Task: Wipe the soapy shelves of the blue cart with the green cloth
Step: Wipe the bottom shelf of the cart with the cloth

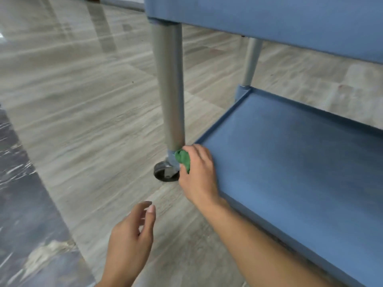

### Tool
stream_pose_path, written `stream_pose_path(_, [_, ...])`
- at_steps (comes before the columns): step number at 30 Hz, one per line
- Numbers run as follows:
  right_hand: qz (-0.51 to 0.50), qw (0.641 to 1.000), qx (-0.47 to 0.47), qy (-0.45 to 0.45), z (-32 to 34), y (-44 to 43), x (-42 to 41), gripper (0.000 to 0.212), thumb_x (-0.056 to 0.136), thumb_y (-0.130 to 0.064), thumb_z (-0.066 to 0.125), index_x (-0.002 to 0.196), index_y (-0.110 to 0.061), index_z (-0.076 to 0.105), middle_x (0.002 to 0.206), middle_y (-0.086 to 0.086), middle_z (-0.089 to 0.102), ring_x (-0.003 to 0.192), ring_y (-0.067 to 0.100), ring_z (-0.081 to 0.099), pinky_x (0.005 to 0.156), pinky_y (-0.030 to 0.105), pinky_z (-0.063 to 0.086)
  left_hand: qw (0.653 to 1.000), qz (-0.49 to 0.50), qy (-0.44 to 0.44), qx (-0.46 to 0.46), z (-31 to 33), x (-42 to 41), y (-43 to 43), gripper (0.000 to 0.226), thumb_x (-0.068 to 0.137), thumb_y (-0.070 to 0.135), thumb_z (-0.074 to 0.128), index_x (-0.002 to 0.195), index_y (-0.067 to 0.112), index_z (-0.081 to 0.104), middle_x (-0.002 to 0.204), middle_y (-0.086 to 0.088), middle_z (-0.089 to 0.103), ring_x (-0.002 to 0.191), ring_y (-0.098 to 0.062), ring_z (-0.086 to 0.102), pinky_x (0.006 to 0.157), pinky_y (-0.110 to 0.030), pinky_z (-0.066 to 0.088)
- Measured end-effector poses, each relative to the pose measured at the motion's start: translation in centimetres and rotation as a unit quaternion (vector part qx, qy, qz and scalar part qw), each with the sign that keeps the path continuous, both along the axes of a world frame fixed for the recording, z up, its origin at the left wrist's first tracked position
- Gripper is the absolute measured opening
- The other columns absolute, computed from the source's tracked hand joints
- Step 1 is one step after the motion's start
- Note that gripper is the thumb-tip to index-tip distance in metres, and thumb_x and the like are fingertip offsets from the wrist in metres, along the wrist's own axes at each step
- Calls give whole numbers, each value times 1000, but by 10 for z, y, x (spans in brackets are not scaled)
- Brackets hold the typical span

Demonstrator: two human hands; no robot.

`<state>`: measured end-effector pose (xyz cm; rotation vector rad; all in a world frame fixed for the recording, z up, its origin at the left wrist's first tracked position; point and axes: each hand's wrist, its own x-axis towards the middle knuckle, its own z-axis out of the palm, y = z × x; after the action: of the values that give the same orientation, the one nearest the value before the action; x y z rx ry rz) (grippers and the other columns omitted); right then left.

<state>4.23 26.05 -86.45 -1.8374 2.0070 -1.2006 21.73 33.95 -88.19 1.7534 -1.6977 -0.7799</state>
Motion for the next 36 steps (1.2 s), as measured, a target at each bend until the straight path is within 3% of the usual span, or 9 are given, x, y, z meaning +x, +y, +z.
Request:
stream_pose_path(6, [162, 964, 18, 211, -10, 47, -4, 50, 73, 10, 60, 118, -11, 61, 142, 8, 48, 146, 30, 29, 105, 40, 48, 997, -10, 12, 74, 1, 14, 0, 20, 97, 52, 50, 89, 43, 66, 82, 13, 75, 76, 0, 70, 70, -25, 50])
stream_pose_path(8, [165, 971, 31, 171, -9, 64, -11, 50, 72, 7, 60, 115, -16, 62, 134, 2, 51, 138, 25, 40, 106, 34, 46, 995, -9, 31, 90, 11, 9, -1, 21, 97, 51, 52, 86, 42, 67, 81, 15, 75, 74, 0, 70, 70, -26, 51])
stream_pose_path(11, [89, 989, 117, 11, -3, 98, -16, 45, 79, -8, 65, 116, -33, 60, 123, -22, 53, 117, 5, 53, 103, 8, 34, 990, -18, 42, 137, 30, 3, -6, 25, 98, 52, 52, 87, 38, 70, 80, 13, 76, 75, -4, 71, 74, -29, 53])
stream_pose_path(14, [29, 984, 156, -81, 28, 123, -22, 41, 79, -17, 70, 112, -40, 65, 115, -31, 58, 112, -4, 56, 98, 3, 33, 974, -56, 39, 216, 66, -5, -7, 38, 96, 59, 49, 84, 31, 72, 81, 12, 76, 77, -7, 70, 82, -31, 56])
stream_pose_path(20, [77, 976, 107, -170, 195, 148, -5, 49, 64, -24, 77, 105, -50, 72, 126, -32, 61, 120, -5, 57, 102, 16, 43, 921, -64, 220, 315, 218, -23, -5, 60, 82, 76, 53, 90, 23, 80, 85, 3, 79, 82, -15, 74, 76, -29, 58])
stream_pose_path(24, [93, 978, 35, -182, 331, 159, 16, 43, 60, -29, 85, 100, -43, 76, 137, -21, 60, 120, 4, 62, 98, 21, 49, 884, -121, 362, 269, 362, -14, 1, 37, 82, 47, 69, 97, 14, 78, 83, -4, 76, 69, -8, 68, 55, -15, 49])
stream_pose_path(26, [89, 976, -10, -201, 393, 164, 27, 36, 62, -30, 85, 95, -39, 77, 140, -15, 58, 111, 6, 68, 88, 19, 53, 864, -143, 412, 251, 427, -6, 7, 29, 82, 26, 74, 105, 9, 76, 94, -16, 77, 75, -15, 71, 57, -19, 52])
stream_pose_path(32, [96, 905, 7, -415, 590, 166, 36, 70, 64, -12, 85, 128, -32, 64, 128, 1, 69, 119, 20, 65, 87, 22, 54, 870, -174, 439, 141, 642, 12, 11, 24, 74, 13, 83, 97, 18, 77, 93, -20, 77, 81, -23, 72, 74, -27, 59])
stream_pose_path(36, [160, 888, 65, -427, 745, 150, 20, 49, 69, -29, 86, 115, -21, 71, 109, 12, 75, 104, 27, 71, 87, 31, 55, 868, -239, 431, 56, 790, 15, -8, 31, 73, 29, 84, 102, 20, 76, 94, -19, 76, 85, -22, 72, 76, -28, 58])
